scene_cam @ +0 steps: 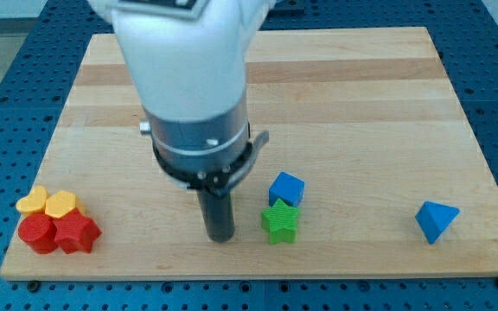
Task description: Slide the green star to the left of the triangle
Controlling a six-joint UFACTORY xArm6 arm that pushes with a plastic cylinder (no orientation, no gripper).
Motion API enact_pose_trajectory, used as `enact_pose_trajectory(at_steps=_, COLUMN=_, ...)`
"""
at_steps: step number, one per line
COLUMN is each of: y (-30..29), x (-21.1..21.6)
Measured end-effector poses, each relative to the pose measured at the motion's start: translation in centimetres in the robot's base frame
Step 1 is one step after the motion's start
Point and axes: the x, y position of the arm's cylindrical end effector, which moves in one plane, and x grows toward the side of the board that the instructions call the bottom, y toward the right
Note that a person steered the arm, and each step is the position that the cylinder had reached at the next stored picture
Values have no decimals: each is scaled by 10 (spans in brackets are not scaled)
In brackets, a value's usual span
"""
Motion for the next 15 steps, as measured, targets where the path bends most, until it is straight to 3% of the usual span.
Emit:
enact_pose_trajectory(at_steps=2, y=103, x=11)
enact_pose_trajectory(at_steps=4, y=79, x=18)
enact_pose_trajectory(at_steps=6, y=166, x=-10)
enact_pose_trajectory(at_steps=8, y=53, x=-2)
enact_pose_trajectory(at_steps=10, y=125, x=40)
enact_pose_trajectory(at_steps=12, y=202, x=41)
enact_pose_trajectory(at_steps=13, y=199, x=49)
enact_pose_trajectory(at_steps=15, y=79, x=39)
